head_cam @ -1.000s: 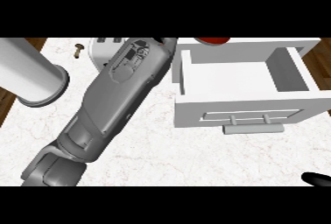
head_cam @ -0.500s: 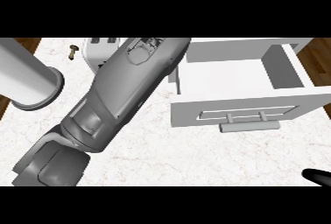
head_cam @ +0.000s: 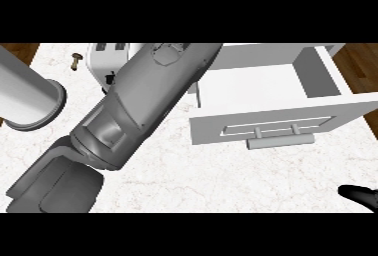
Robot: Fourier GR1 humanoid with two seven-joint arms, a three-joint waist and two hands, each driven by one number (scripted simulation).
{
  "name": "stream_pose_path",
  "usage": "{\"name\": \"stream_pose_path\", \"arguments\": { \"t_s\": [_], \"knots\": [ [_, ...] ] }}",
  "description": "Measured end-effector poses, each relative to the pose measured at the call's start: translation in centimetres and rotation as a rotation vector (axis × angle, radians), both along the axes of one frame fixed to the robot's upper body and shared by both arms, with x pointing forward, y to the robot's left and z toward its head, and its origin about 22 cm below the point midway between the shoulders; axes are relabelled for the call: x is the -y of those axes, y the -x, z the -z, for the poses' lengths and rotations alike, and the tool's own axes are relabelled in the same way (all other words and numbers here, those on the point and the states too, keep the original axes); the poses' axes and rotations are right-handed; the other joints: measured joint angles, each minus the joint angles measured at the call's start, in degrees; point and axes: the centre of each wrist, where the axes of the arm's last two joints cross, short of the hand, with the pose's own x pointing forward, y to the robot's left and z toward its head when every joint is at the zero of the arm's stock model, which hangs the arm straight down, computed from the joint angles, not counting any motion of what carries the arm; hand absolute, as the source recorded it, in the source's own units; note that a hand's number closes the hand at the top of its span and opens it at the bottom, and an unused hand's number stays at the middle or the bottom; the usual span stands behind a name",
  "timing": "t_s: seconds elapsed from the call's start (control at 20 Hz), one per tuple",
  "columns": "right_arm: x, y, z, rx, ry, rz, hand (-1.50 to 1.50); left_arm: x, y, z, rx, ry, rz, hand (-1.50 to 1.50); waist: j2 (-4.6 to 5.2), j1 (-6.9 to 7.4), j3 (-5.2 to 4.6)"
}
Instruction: Pick up the can, place it into the drawer and close the drawer
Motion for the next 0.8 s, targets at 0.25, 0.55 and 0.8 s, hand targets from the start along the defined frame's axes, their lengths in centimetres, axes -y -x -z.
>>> {"name": "stream_pose_path", "arguments": {
  "t_s": [0.25, 0.55, 0.8],
  "knots": [
    [0.2, -0.4, -0.5, 0.004, 0.014, -0.009, -1.50, 0.2, -0.1, -0.2, 0.018, -0.004, -0.051, -1.50, 0.13, -0.47, 0.01],
    [-0.1, -0.7, -1.1, 0.043, 0.133, -0.020, -1.50, 0.1, -0.2, 0.2, 0.019, 0.020, -0.079, -1.50, 0.29, -0.65, 0.02],
    [-0.7, -1.7, -2.0, 0.084, 0.279, -0.034, -1.50, 0.0, -0.2, 0.1, 0.018, 0.060, -0.082, -1.50, 0.54, -0.41, -0.01]
  ]
}}
